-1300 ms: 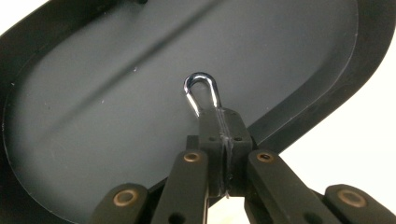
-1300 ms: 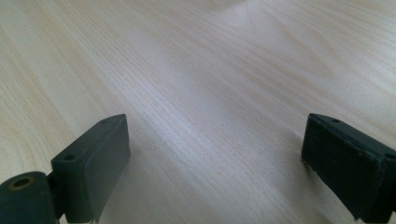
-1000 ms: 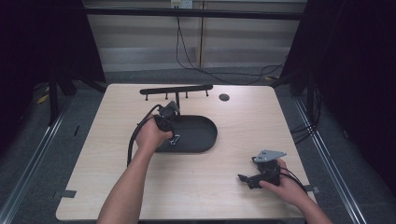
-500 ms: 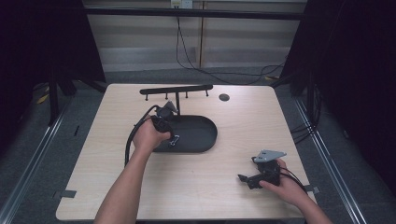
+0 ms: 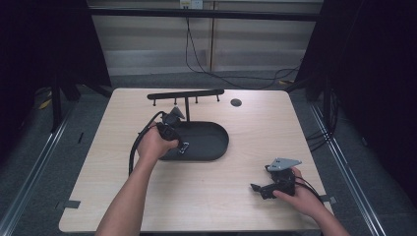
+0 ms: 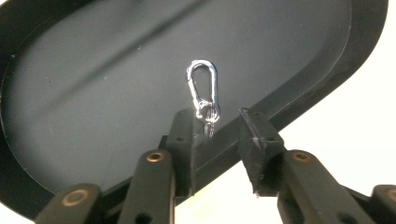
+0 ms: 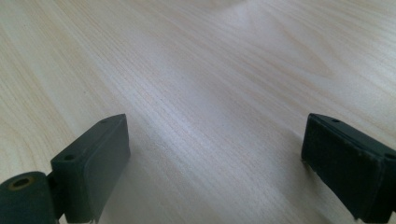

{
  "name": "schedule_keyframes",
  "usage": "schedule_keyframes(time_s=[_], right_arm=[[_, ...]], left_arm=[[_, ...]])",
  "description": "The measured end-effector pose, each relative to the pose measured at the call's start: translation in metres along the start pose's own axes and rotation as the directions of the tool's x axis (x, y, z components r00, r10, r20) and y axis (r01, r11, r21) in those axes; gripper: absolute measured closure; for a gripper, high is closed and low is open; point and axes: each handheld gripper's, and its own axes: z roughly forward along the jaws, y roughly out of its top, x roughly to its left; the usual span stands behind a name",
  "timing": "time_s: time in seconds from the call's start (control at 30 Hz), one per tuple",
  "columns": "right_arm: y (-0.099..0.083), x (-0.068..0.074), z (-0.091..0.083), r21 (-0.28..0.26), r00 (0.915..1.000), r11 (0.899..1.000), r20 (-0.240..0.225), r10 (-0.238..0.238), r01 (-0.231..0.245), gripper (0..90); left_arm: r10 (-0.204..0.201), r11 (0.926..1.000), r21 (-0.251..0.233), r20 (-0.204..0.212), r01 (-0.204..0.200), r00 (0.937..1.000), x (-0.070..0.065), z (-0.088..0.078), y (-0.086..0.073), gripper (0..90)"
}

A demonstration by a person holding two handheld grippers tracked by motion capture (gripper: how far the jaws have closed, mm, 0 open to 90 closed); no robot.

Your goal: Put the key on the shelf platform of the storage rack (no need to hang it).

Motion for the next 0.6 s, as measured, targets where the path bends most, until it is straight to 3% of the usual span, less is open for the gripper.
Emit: schedule_keyframes(time_s=[0.6], right_arm=[[0.0,0.0,0.0,0.0,1.0,1.0,0.0,0.0,0.0,7.2]], left_arm=[[0.004,0.9996,-0.026,0.023,-0.003,0.9997,0.003,-0.013,-0.016,51.9]])
